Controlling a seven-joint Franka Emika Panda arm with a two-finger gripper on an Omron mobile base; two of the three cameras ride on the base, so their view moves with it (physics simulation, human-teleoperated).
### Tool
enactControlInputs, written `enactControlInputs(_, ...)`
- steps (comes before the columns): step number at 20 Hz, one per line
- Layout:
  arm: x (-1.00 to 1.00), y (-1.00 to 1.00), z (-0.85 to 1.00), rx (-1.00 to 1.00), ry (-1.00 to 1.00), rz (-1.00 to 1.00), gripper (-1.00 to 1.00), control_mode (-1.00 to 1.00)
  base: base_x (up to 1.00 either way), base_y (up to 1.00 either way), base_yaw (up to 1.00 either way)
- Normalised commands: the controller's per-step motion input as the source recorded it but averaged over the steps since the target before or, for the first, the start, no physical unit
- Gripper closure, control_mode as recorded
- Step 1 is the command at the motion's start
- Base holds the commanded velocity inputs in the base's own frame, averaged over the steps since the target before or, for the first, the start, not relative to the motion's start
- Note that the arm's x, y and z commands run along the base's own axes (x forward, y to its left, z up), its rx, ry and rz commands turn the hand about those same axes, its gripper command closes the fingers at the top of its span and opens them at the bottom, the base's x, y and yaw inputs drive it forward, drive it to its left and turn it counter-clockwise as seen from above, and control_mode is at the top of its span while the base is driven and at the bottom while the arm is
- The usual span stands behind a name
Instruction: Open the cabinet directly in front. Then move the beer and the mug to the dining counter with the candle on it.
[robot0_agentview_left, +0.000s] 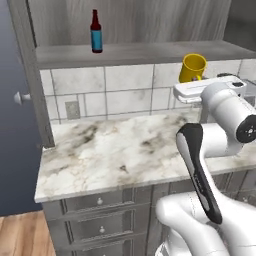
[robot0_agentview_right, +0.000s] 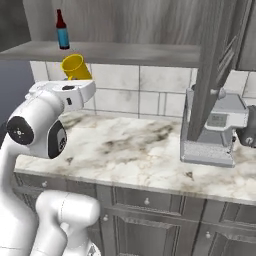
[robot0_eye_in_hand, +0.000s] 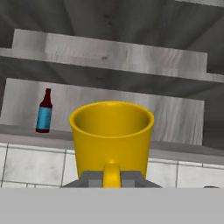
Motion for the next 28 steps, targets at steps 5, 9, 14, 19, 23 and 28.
enactControlInputs(5,0.00,0.00,0.00,0.00,0.00,0.00,1.00,1.00,-0.26,0.02,-0.92)
enactControlInputs(9,0.00,0.00,0.00,0.00,0.00,0.00,1.00,1.00,0.00,0.00,-1.00)
enactControlInputs(14,0.00,0.00,0.00,0.00,0.00,0.00,1.00,1.00,0.00,0.00,-1.00)
enactControlInputs(19,0.00,0.00,0.00,0.00,0.00,0.00,1.00,1.00,0.00,0.00,-1.00)
enactControlInputs(23,0.00,0.00,0.00,0.00,0.00,0.00,1.00,1.00,0.00,0.00,-1.00)
enactControlInputs(28,0.00,0.00,0.00,0.00,0.00,0.00,1.00,1.00,0.00,0.00,-1.00)
